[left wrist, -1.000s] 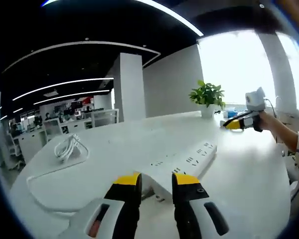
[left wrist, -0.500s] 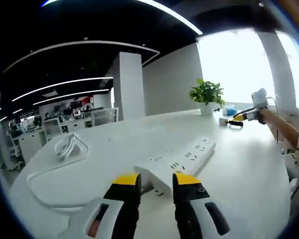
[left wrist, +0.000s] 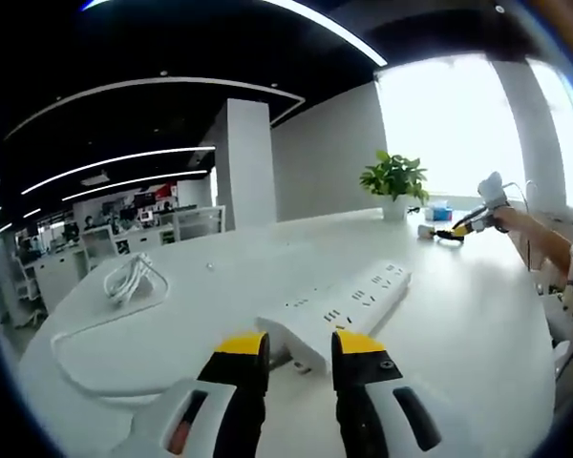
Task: Straighten the power strip on the desk, plug the charger into it
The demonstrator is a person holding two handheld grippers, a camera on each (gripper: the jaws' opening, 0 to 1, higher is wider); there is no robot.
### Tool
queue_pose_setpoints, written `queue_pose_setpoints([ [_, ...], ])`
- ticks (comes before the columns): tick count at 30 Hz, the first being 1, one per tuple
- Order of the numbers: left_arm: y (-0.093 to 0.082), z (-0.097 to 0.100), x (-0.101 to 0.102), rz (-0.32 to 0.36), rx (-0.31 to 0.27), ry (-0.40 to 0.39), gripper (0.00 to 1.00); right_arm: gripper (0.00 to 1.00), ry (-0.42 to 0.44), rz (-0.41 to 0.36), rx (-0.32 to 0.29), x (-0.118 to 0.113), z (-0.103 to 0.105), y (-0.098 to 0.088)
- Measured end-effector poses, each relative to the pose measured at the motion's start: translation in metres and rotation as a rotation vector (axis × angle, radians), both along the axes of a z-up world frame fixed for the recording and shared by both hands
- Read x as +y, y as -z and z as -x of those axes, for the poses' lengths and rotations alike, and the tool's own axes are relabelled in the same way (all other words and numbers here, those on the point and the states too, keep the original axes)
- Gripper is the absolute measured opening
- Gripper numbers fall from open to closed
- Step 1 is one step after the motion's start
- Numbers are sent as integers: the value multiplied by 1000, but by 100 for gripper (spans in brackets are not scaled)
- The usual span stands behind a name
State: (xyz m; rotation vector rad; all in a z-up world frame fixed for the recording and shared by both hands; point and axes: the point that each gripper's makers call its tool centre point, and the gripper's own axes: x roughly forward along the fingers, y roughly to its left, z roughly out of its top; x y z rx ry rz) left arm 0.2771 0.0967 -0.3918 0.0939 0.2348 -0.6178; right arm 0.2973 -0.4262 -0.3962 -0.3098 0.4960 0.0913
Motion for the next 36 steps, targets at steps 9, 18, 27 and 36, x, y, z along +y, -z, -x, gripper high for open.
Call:
queue_pose_setpoints([
  [9, 1, 0, 2, -1, 6, -2, 27, 21, -26, 6, 98, -1, -10, 15],
  [18, -1, 0, 3, 22, 10, 1, 27, 17, -32, -34, 115, 2, -12, 19],
  [27, -2, 1, 3, 30, 7, 2, 27, 14, -32, -42, 135, 2, -12, 24],
  [36, -1, 1, 2, 27, 13, 6, 27, 11, -11, -121, 123, 5, -11, 21],
])
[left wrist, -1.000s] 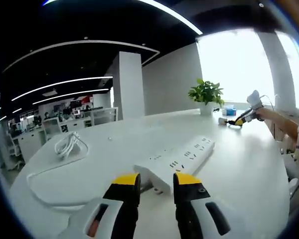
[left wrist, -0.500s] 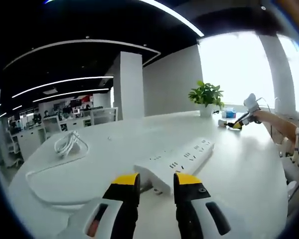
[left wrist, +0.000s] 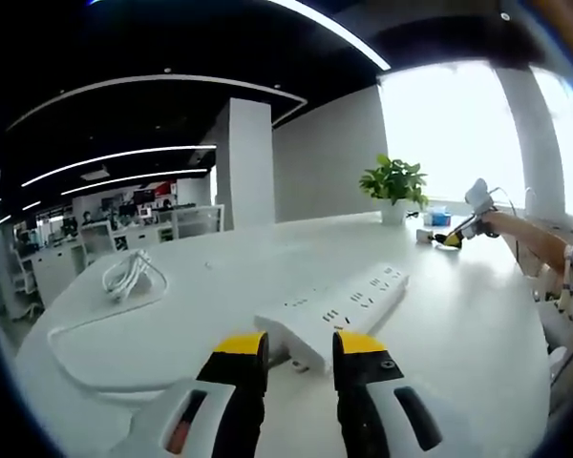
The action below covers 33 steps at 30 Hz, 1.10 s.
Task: Straighten the power strip on the desk, plug the charger into it
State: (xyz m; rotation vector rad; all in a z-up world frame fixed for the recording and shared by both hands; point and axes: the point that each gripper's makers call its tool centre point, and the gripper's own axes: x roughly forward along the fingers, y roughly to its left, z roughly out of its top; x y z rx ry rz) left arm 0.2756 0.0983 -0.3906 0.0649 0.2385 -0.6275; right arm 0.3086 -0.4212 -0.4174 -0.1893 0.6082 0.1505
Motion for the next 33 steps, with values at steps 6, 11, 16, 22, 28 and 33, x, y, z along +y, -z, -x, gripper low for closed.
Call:
queue_pose_setpoints([
  [6, 1, 0, -1, -4, 3, 1, 27, 10, 24, -63, -2, 0, 1, 1],
  [11, 3, 1, -4, -17, 9, 12, 27, 9, 40, -92, -2, 0, 0, 0],
  [16, 4, 0, -4, -20, 11, 11, 27, 9, 60, -143, -2, 3, 0, -2],
  [22, 5, 0, -5, -25, 12, 13, 27, 8, 95, -333, -14, 2, 6, -12],
  [28, 6, 1, -6, -32, 13, 18, 27, 8, 109, -599, -49, 3, -4, -31],
  [33, 9, 2, -11, -48, 16, 33, 27, 8, 108, -642, -53, 5, -4, -36],
])
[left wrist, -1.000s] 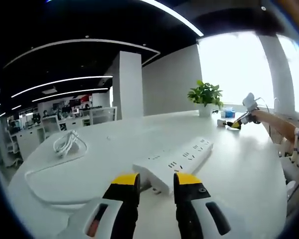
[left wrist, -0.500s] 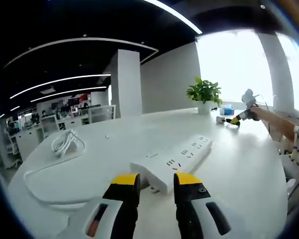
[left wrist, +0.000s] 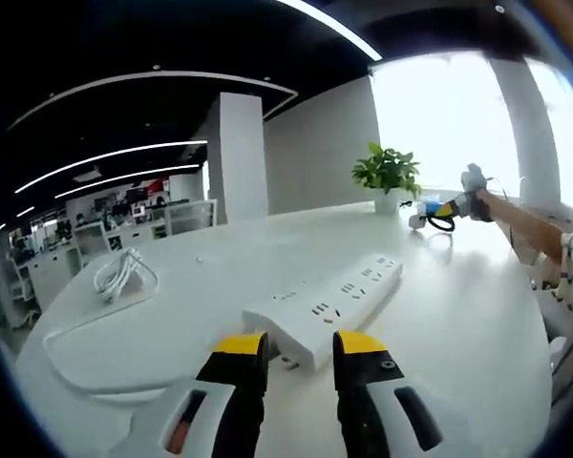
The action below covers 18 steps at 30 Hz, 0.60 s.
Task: Straighten the power strip on the desk, plug the charger into it
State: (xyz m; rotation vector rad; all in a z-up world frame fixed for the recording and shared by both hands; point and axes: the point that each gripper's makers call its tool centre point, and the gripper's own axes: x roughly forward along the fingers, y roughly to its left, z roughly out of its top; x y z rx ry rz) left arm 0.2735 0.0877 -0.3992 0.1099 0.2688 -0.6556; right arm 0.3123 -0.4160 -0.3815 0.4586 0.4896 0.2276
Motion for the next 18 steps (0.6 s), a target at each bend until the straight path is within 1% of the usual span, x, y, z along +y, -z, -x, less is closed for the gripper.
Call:
queue_pose_setpoints([
  [1, 0, 0, -1, -2, 0, 2, 27, 8, 0, -15, -4, 1, -1, -2],
  [6, 1, 0, 0, -5, 0, 1, 27, 8, -5, -135, -28, 9, -3, -13],
  [10, 1, 0, 0, -9, 1, 1, 27, 8, -25, -252, -38, 18, -3, -21],
  [13, 1, 0, -1, -11, -2, 3, 27, 8, -39, -272, -42, 23, -2, -25],
  [18, 0, -1, -3, -20, -8, 6, 27, 8, -68, -274, -49, 35, 1, -32],
])
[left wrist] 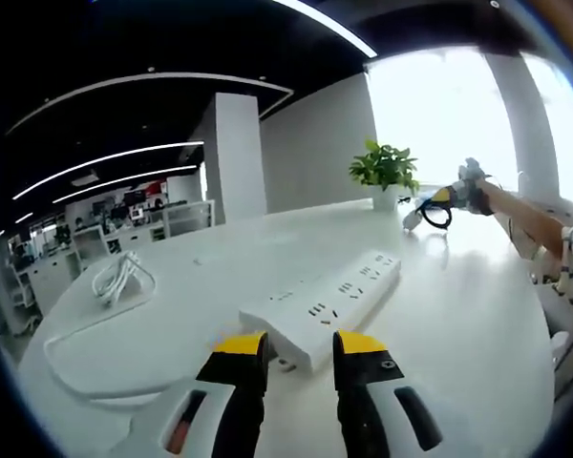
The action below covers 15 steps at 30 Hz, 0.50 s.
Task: Straighten the power strip on the desk, plug the charger into it
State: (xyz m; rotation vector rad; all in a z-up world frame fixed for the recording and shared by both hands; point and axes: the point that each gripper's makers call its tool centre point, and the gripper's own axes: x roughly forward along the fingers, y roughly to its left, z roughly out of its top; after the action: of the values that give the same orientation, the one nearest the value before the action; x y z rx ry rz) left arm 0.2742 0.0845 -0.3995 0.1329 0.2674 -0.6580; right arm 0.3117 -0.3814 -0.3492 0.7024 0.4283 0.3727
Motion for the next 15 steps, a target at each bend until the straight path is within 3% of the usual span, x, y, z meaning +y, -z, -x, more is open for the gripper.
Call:
queue_pose_setpoints([
  [5, -1, -1, -1, -12, -11, -3, 27, 8, -29, -2, -11, 5, 3, -3],
  [15, 0, -2, -3, -39, -24, -4, 28, 8, -126, -79, -20, 29, 19, -7],
])
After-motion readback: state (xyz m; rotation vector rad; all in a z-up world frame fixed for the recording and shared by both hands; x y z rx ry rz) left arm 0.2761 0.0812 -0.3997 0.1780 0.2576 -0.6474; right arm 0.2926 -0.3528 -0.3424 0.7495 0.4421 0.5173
